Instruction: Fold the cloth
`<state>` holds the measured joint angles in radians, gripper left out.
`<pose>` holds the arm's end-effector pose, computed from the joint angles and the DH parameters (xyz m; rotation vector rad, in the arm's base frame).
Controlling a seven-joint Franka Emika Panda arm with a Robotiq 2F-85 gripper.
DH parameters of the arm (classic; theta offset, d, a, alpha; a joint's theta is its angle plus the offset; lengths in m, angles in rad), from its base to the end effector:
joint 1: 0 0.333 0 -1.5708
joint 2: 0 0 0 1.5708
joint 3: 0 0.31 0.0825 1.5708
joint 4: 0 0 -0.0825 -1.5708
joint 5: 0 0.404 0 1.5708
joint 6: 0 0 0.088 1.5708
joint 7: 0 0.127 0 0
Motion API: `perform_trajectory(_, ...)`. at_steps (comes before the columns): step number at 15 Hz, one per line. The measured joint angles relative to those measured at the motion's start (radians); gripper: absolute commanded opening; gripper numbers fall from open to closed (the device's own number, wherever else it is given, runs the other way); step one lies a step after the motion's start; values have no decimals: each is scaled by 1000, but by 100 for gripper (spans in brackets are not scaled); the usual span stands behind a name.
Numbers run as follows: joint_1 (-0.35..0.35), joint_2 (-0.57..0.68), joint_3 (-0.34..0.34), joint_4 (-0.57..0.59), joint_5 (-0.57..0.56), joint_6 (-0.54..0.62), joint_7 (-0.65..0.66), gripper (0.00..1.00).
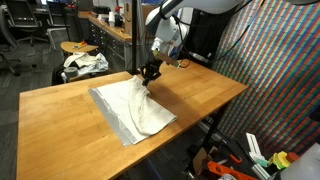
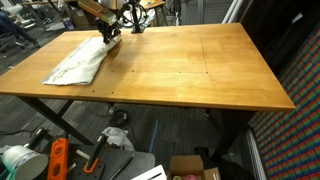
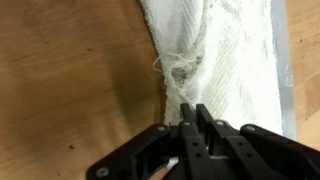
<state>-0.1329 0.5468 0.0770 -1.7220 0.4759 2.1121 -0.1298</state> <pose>0.6667 -0.0114 0.2268 -2.6818 0.2905 0.1578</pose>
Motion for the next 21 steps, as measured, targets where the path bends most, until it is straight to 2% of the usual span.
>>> perform_trajectory(11, 143, -155, 40, -145, -6, 168, 20, 12)
perform_trajectory(21, 144, -153, 38, -158, -9, 173, 22, 12)
